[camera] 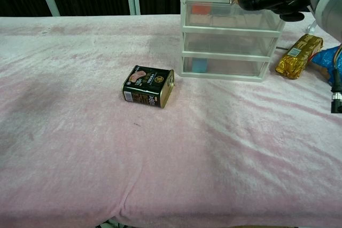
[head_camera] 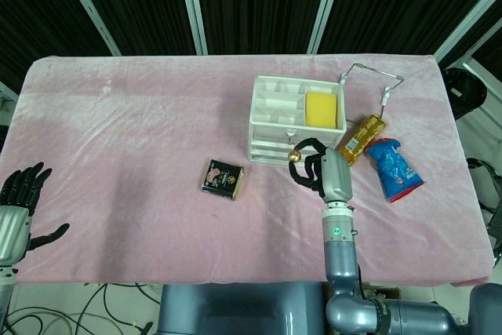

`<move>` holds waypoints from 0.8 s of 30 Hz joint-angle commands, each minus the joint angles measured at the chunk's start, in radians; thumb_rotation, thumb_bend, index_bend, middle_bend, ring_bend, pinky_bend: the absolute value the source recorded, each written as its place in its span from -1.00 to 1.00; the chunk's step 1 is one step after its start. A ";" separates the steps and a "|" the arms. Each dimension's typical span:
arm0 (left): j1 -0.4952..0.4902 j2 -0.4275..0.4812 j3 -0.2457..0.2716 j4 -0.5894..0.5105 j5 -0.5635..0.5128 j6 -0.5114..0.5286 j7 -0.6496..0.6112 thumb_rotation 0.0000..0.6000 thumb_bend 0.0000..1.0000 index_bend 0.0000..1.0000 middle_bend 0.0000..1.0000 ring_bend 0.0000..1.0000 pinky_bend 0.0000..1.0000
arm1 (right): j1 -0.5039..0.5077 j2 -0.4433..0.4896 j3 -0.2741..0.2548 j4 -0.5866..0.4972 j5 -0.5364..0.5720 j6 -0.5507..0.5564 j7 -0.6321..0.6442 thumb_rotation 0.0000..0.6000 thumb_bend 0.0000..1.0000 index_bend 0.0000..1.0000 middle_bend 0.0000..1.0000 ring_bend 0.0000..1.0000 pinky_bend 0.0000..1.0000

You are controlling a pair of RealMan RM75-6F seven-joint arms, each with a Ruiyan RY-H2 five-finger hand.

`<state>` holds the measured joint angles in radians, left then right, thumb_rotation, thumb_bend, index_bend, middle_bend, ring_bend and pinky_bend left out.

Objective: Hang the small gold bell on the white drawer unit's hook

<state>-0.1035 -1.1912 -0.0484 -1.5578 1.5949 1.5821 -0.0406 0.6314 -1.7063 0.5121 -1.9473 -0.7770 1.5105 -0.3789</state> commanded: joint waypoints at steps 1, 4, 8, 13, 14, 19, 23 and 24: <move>0.000 0.000 0.000 0.000 -0.001 -0.001 0.001 1.00 -1.00 -1.00 -1.00 -1.00 -1.00 | 0.001 -0.001 0.001 0.000 0.001 -0.001 0.000 1.00 -0.21 0.05 0.80 0.88 0.97; 0.000 0.000 0.001 -0.001 -0.001 -0.001 0.001 1.00 -1.00 -1.00 -1.00 -1.00 -1.00 | 0.002 -0.001 0.001 0.001 0.002 -0.002 -0.001 1.00 -0.21 0.05 0.80 0.88 0.97; 0.000 0.000 0.001 0.000 -0.001 -0.001 0.001 1.00 -1.00 -1.00 -1.00 -1.00 -1.00 | 0.001 0.000 -0.001 0.003 0.002 -0.002 -0.002 1.00 -0.21 0.05 0.80 0.88 0.97; 0.000 -0.001 0.000 0.000 -0.002 -0.002 0.001 1.00 -1.00 -1.00 -1.00 -1.00 -1.00 | -0.002 0.000 -0.003 0.002 0.002 -0.002 0.002 1.00 -0.21 0.05 0.80 0.88 0.97; -0.001 -0.001 0.000 0.000 -0.002 -0.003 0.001 1.00 -1.00 -1.00 -1.00 -1.00 -1.00 | -0.003 0.000 -0.003 0.001 0.001 -0.002 0.002 1.00 -0.21 0.05 0.80 0.88 0.97; -0.001 -0.001 0.000 0.000 -0.001 -0.002 0.003 1.00 -1.00 -1.00 -1.00 -1.00 -1.00 | -0.004 -0.001 -0.006 -0.001 0.002 -0.002 0.004 1.00 -0.21 0.04 0.80 0.88 0.97; 0.000 -0.001 0.000 0.000 -0.001 -0.001 0.002 1.00 -1.00 -1.00 -1.00 -1.00 -1.00 | -0.005 -0.002 -0.008 -0.002 0.001 -0.002 0.003 1.00 -0.21 0.05 0.80 0.88 0.97; 0.000 -0.001 0.000 0.000 -0.001 -0.001 0.002 1.00 -1.00 -1.00 -1.00 -1.00 -1.00 | -0.004 -0.002 -0.007 -0.002 0.001 -0.003 0.002 1.00 -0.21 0.05 0.80 0.88 0.97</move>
<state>-0.1036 -1.1920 -0.0484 -1.5582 1.5934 1.5811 -0.0385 0.6277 -1.7083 0.5046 -1.9491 -0.7763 1.5078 -0.3769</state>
